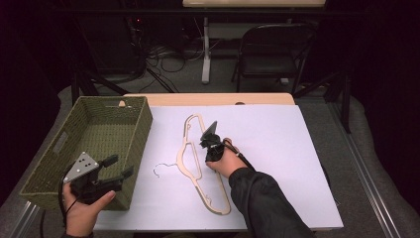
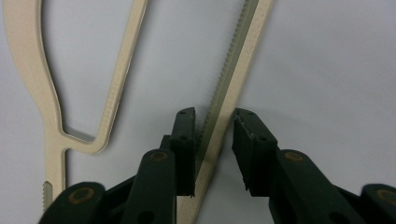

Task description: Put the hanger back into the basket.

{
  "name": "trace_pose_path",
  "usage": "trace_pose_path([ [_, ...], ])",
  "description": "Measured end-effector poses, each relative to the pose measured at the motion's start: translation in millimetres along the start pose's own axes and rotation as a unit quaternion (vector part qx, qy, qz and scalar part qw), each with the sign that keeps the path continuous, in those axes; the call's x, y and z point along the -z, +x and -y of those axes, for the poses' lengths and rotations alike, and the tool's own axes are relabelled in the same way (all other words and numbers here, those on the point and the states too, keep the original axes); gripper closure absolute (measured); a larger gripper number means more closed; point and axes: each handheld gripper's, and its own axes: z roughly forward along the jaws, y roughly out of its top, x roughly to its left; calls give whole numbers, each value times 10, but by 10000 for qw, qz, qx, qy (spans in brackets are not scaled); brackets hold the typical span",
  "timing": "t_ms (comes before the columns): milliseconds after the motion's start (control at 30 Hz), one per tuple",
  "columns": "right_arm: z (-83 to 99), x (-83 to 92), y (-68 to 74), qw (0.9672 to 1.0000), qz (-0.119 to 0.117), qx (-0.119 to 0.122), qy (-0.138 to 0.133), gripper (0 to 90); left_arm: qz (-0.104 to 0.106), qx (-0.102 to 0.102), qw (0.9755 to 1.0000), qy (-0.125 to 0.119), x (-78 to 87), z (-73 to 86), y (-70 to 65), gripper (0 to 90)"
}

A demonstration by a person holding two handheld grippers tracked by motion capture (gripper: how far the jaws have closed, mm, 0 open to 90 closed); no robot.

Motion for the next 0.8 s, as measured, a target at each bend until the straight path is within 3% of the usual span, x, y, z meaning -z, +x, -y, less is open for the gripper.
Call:
trace_pose_path([
  [133, -5, 5, 5, 10000, -5, 6, 77, 719, -1, 0, 10000, -1, 0, 0, -1, 300],
  [333, -11, 5, -13, 9995, 60, -263, 166, 746, 1, 5, 10000, -14, 4, -2, -2, 301],
  [367, -7, 10, -9, 9989, 53, -412, 195, 751, -1, -1, 10000, -16, 5, -3, -1, 301],
  [400, -7, 18, -54, 9990, 97, -327, 275, 768, -4, 3, 10000, -16, 6, -2, 0, 301],
  [467, -4, 22, -64, 9987, 91, -393, 297, 780, 1, 9, 10000, -16, 4, -1, 0, 301],
  [533, 23, 5, -85, 9989, 54, -438, 183, 797, -4, 10, 10000, -12, 1, 0, -1, 302],
  [567, 26, -1, -105, 9995, 43, -298, 124, 798, -4, 10, 10000, -12, 1, 0, -1, 302],
  [667, 24, 29, -106, 9990, 71, -313, 305, 798, -2, 2, 10000, -19, 0, -2, -3, 302],
  [800, 41, 32, -128, 9991, -9, -338, 248, 799, -8, 8, 10000, -12, -6, 1, -6, 302],
])
